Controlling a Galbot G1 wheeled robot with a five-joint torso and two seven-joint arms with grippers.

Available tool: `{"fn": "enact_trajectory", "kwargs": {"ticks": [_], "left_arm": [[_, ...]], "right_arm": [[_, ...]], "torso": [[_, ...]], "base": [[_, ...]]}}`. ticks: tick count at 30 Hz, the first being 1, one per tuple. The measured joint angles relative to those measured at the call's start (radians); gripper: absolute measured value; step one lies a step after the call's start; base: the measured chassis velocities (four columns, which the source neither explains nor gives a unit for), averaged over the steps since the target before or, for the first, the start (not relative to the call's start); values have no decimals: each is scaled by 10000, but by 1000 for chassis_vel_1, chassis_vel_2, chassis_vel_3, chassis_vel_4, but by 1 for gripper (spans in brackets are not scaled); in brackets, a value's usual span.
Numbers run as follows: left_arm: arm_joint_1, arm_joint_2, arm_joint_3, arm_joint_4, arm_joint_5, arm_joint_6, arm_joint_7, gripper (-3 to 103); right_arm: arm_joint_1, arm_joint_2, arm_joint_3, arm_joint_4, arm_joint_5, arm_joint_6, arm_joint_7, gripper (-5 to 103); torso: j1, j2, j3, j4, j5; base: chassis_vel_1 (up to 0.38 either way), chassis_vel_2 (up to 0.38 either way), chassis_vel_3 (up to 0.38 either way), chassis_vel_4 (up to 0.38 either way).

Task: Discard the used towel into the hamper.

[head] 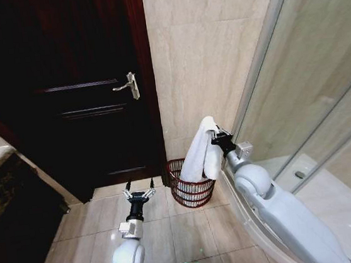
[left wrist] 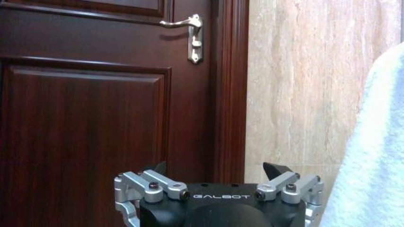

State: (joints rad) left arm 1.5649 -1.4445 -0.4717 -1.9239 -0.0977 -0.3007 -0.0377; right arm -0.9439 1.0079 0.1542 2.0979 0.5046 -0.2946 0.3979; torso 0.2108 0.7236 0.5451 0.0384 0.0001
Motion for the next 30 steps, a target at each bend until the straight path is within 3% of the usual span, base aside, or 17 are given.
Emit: {"fn": "enact_trajectory", "kwargs": {"ticks": [10,30], "left_arm": [[68,-20,61,-43,110,-20,0,100],[249,-49,34,-229,270,-22,1,100]], "right_arm": [[-755,5,245,354,-445,239,-163,5],[-934,-110,349,800,-338,355,-519,5]], "torso": [[19,44,23,0,-1],[36,80,43,0,-1]], "base": [[0,0,0,0],[0,0,0,0]]}}
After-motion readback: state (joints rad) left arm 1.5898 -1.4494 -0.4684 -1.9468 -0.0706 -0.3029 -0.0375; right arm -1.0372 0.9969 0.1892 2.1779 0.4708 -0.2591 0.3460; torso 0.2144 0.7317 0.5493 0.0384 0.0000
